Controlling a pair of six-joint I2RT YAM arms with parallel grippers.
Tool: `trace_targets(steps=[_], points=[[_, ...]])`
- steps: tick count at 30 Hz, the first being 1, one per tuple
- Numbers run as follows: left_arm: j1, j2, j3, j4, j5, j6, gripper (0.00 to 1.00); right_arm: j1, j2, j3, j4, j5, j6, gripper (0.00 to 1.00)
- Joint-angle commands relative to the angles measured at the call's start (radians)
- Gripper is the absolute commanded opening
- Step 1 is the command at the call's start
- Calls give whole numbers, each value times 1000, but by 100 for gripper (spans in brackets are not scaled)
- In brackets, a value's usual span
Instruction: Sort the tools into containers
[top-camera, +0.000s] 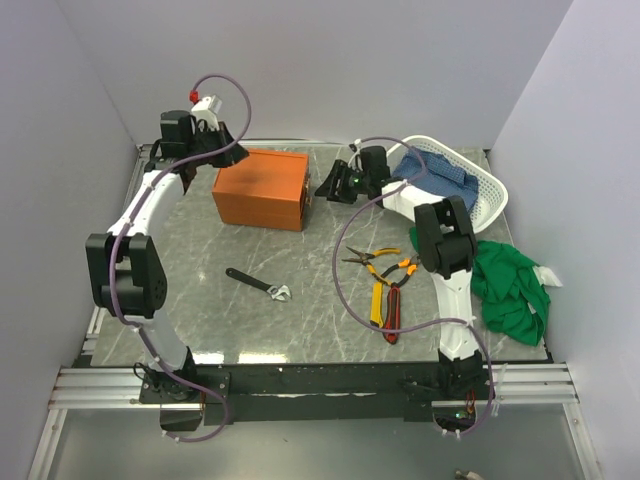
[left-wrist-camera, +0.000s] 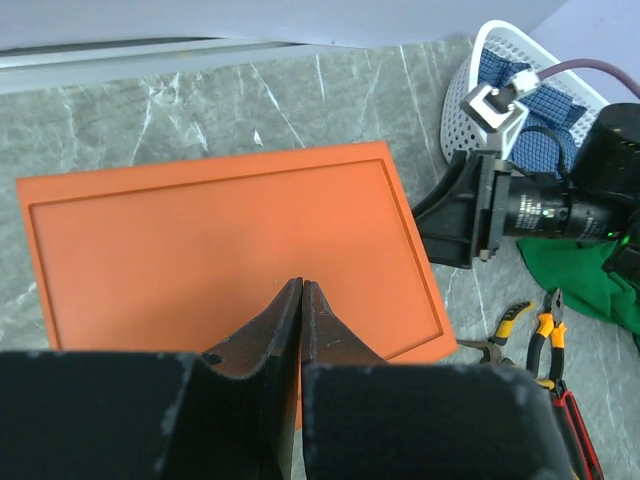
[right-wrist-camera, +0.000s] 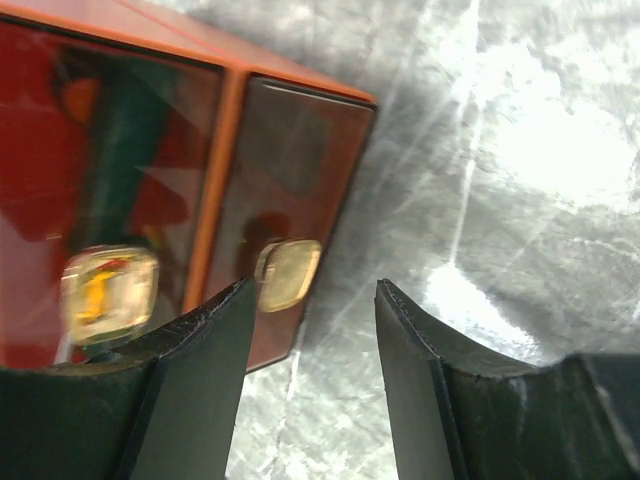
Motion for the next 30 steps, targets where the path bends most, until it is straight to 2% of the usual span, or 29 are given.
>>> trace_targets(steps=[1,8,13,20,30], points=[[-19,-8,-13,24,-33,-13,9,29,31,69,-52,56,-26,58],[-40,10,-27,7,-54,-7,10,48,57,78,-51,61,-12,57],[-45,30,-32,1,-50,-21,11,46,12,65,-80,113,-31,57],[-57,59,-51,-26,-80,-27,8,45,-30,60,-69,81,-11,56],[-60,56,-91,-38,-65,-17,8,56,-32,112,-108,81,-49,56]])
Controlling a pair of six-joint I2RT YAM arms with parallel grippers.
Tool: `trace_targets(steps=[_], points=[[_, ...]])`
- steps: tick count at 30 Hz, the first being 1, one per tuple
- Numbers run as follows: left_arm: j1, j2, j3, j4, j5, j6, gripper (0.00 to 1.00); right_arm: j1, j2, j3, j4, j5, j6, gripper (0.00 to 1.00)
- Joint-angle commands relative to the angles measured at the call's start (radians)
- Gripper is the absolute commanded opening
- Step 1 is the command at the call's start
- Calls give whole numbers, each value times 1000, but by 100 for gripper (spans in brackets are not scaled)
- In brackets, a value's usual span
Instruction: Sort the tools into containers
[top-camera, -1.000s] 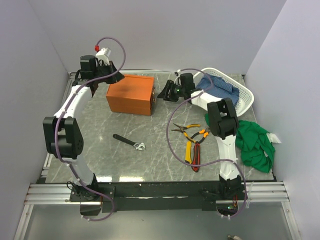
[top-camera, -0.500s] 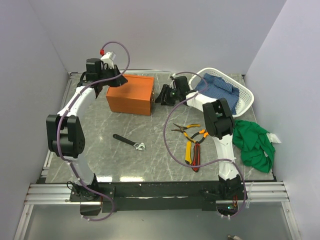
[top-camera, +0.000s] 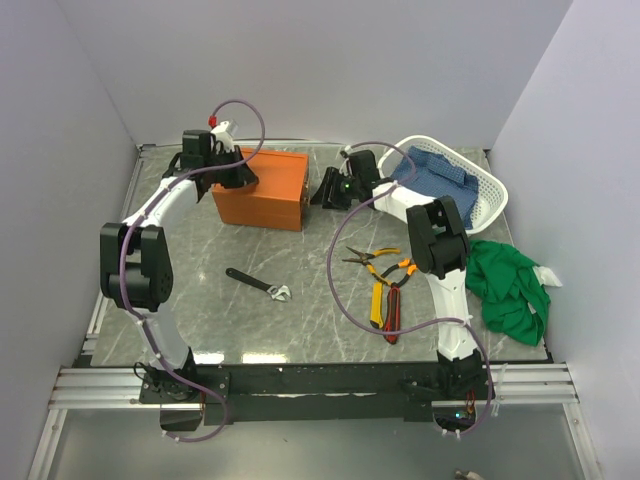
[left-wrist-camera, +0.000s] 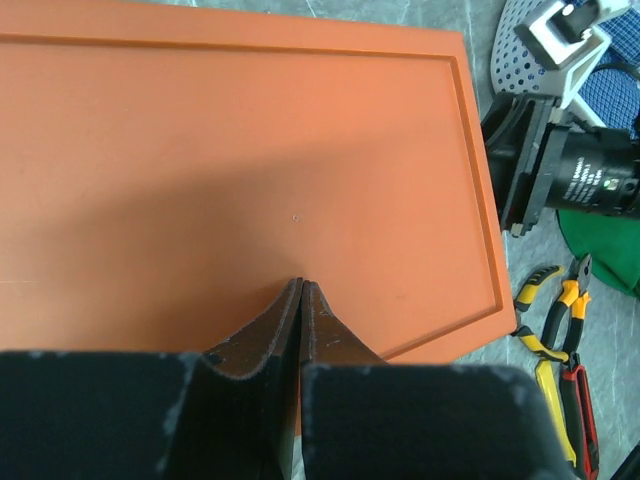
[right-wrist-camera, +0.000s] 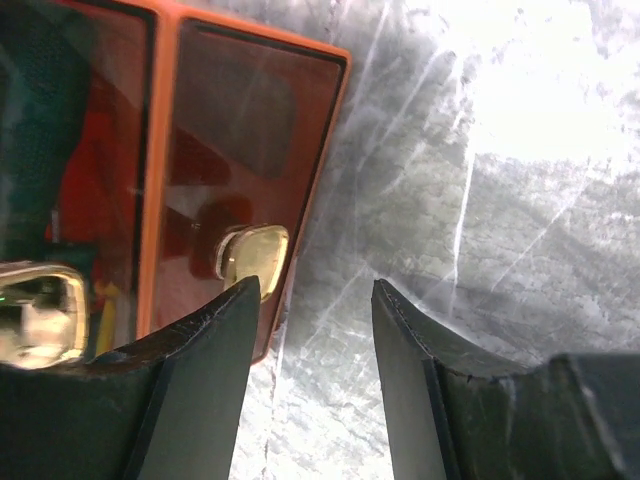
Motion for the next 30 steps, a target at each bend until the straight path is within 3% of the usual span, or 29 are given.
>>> trace_targets(steps=[1,13,23,30], points=[[-5,-14,-6,9,5,1,9,7,-66,83,-28,0,-32,56],[-5,-6,-2,6,4,-7,9,45,-11,144,-115,55,-68,57],[-5,-5,7,10,-9,-15,10,74,-8,115,-260,272,-169,54],[-6,0,21,13,-19,-10,11,11,-65,42,-266,349,-181,51]])
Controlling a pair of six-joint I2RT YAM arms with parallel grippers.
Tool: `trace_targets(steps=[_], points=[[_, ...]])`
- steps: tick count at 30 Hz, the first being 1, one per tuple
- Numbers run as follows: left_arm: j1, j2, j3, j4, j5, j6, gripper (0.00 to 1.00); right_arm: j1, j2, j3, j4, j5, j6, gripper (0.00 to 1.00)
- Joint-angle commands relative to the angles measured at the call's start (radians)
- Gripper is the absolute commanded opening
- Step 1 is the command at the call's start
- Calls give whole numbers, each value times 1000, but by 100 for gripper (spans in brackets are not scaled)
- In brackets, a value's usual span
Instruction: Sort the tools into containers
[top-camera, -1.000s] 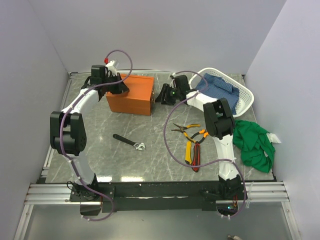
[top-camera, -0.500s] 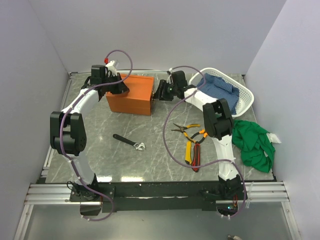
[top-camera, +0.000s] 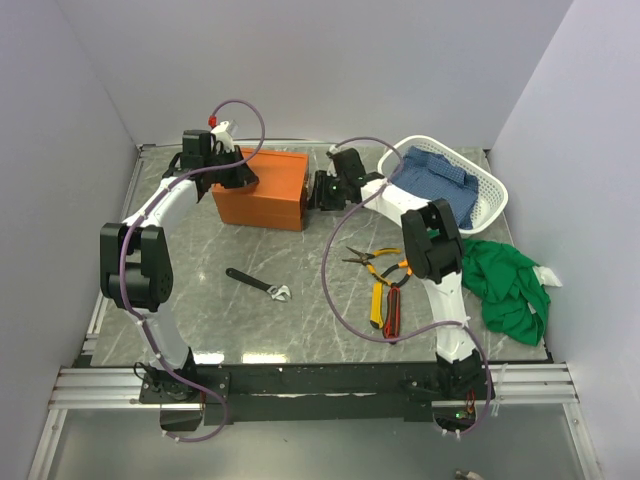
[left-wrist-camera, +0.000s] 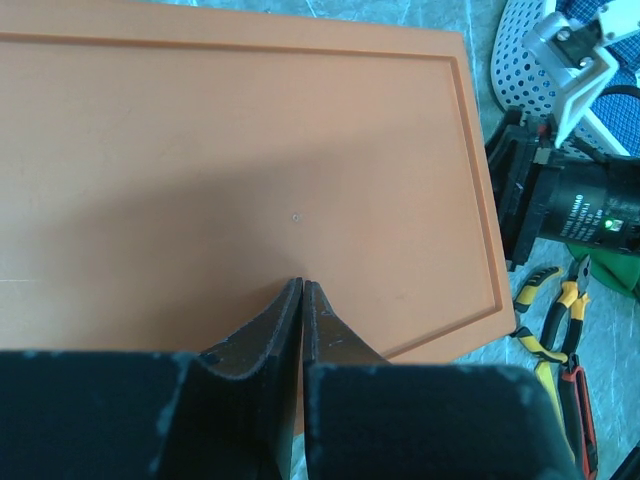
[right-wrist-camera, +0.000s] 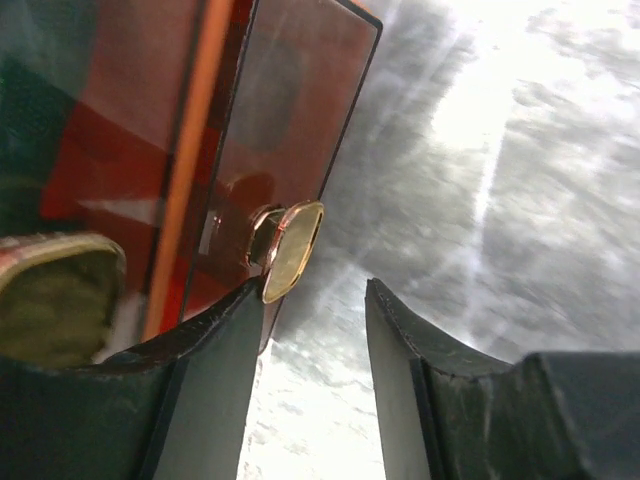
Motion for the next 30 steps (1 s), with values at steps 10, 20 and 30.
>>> trace_targets(steps=[10,20,30], points=[[-7,7,24,24,-27,-7,12,-131,-154,-167,-28,180,-83,51],[-9,10,38,23,-35,-3,13,-162,-241,-242,-8,121,-161,54],[-9,-19,153,23,-20,37,16,-166,-485,-399,-46,-48,-556,58]])
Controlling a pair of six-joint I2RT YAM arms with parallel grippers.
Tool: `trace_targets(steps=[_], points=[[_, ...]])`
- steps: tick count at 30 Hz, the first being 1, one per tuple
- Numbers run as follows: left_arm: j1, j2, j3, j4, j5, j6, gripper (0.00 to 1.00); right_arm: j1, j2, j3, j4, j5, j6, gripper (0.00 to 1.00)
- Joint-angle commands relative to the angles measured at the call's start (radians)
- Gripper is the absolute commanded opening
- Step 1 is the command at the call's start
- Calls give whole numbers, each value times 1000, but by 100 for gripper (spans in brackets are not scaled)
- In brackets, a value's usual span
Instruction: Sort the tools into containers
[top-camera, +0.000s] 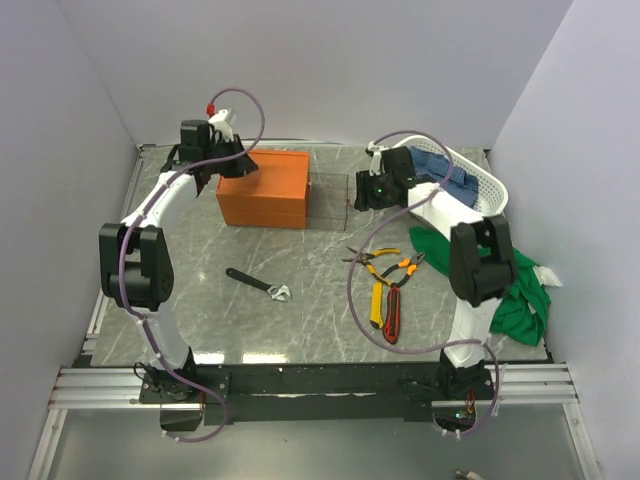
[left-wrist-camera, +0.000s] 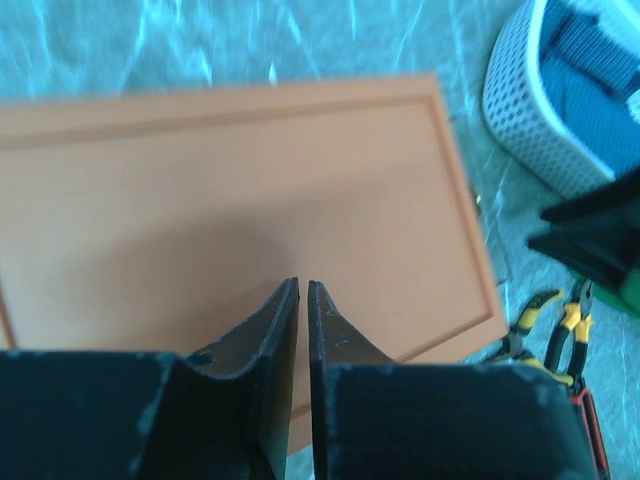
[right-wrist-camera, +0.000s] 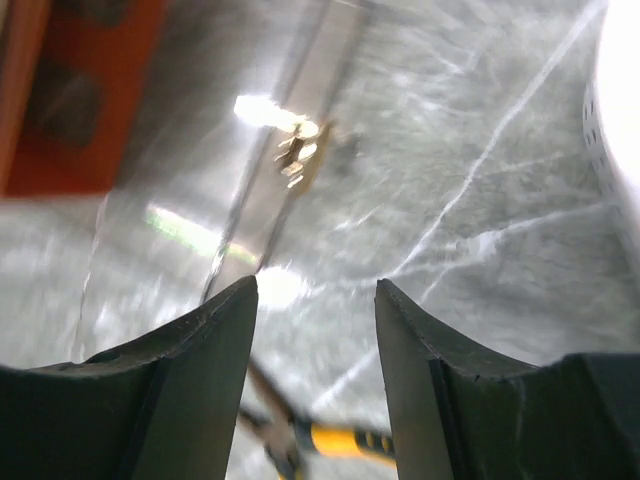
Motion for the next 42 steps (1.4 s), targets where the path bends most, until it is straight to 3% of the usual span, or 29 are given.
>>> trace_targets(steps=[1,4,6,9,18,29,32,33,35,36,42], points=[[-4,-29,103,26,8,32,17,-7,-142,-68,-46,-152,-330,58],[-4,-49,125,14,11,58,22,-6,-150,-78,-189,-255,-562,59],[-4,-68,128,5,-9,67,31,-6,-139,-83,-263,-280,-683,61],[-4,-85,117,-6,-18,80,36,-6,-139,-117,-271,-264,-763,62],[-4,-118,65,-8,-26,87,37,-6,-162,-258,-214,-199,-963,61],[-4,-131,42,1,-26,84,37,-6,-79,-235,-237,-74,-1072,55],[-4,-132,37,3,-27,86,37,-10,-84,-246,-257,-86,-1092,46],[-4,-131,36,3,-27,86,37,-7,-90,-261,-258,-85,-1105,31],[-4,-132,30,6,-27,84,37,-7,-121,-282,-264,-85,-1135,15],[-4,-132,30,5,-26,84,37,-7,-139,-299,-272,-108,-1142,2],[-4,-132,27,6,-27,90,37,-45,-374,-249,-563,-436,-1336,0]])
